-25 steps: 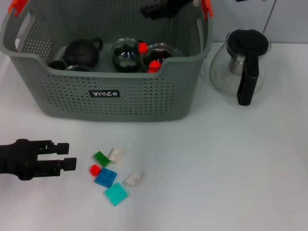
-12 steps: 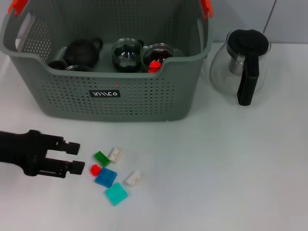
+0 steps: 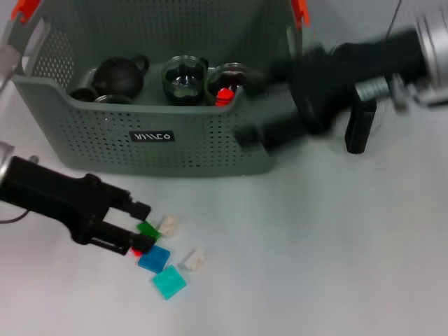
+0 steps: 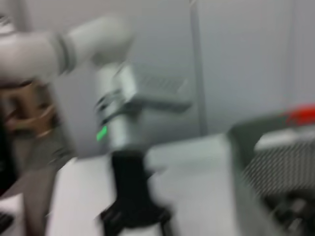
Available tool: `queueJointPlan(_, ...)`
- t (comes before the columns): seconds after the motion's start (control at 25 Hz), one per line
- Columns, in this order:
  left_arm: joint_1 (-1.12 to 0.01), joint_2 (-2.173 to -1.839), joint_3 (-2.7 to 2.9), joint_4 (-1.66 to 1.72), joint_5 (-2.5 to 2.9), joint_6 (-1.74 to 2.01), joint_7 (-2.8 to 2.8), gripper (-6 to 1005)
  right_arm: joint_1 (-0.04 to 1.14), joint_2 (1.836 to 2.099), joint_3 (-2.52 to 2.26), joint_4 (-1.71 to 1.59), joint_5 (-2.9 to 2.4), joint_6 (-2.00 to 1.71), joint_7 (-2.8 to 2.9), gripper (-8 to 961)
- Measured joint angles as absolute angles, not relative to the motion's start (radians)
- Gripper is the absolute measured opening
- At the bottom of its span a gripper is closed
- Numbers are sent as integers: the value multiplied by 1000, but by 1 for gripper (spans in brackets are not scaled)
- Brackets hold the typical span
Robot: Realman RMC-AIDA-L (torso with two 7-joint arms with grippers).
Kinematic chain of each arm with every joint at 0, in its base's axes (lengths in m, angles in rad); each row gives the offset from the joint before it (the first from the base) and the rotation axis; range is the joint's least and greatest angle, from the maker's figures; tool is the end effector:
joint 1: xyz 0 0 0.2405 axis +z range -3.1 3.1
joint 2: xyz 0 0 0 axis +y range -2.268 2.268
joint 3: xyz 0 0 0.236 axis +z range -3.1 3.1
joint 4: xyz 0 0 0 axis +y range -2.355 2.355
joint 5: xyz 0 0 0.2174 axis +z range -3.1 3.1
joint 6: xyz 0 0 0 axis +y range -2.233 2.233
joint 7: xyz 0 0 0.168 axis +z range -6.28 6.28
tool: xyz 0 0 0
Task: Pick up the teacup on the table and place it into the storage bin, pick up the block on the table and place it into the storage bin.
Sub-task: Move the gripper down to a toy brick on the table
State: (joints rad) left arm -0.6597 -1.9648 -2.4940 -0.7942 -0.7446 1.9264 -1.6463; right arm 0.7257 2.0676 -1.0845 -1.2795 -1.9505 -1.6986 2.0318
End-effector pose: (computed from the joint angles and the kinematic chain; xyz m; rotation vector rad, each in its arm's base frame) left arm -0.2379 0.3168 0.0397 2.9727 0.7364 0.2150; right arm 0.0629 0.3534 0.0226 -3.0585 0.2890 0.4354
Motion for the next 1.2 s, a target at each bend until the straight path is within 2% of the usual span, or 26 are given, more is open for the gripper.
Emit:
queueJointPlan(0.2, -679, -2011, -2458, -811, -743, 1878, -1651, 681, 677, 2057, -1080, -1231, -2012, -1806, 2008, 847)
queueJointPlan(0.4, -680, -2041, -2418, -826, -730, 1841, -1677, 681, 668, 2056, -1074, -1157, -2076, -1799, 1954, 841)
queueJointPlan(1.2, -700, -2072, -2257, -873, -718, 1811, -1834, 682, 770, 2074, -1055, -1026, -2210, -1661, 1924, 837)
